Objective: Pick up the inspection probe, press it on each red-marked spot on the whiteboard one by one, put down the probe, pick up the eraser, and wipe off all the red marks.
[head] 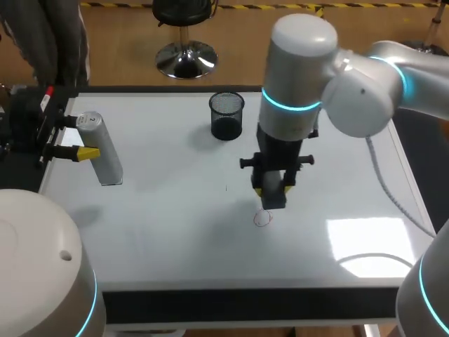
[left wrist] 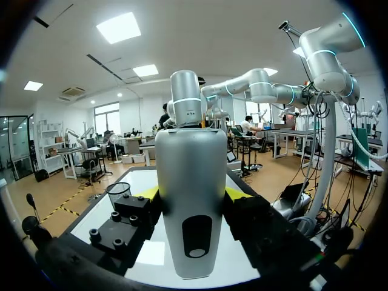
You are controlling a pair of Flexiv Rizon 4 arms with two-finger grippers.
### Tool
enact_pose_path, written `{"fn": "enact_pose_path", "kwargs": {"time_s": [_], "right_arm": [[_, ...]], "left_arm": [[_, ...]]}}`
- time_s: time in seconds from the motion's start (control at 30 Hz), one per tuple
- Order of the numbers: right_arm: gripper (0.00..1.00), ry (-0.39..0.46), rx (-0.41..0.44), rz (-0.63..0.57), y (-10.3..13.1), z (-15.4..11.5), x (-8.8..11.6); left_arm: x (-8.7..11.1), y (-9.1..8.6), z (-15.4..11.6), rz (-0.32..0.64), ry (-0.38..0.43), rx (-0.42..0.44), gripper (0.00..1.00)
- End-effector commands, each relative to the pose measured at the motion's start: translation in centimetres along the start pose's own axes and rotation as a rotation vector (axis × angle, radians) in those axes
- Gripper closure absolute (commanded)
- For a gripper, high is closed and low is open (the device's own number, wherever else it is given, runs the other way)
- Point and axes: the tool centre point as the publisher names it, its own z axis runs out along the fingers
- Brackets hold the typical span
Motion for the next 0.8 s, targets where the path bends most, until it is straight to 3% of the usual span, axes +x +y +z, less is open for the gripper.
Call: {"fn": "enact_pose_path", "kwargs": {"time_s": [0.03,0.37,0.8], "right_arm": [[1.00,0.029,-0.036,0.021,-1.3,-0.7,-2.7],[1.00,0.024,-0.042,0.065,-2.5,-0.6,-6.9],[1.00,-0.009,-0.076,0.005,-4.8,-1.7,-9.8]], "left_arm": [[0.0,0.0,0.0,0.002,-0.001,0.001,1.00],[0.0,0.0,0.0,0.002,-0.001,0.001,1.00],[0.0,0.0,0.0,0.002,-0.001,0.001,1.00]]}}
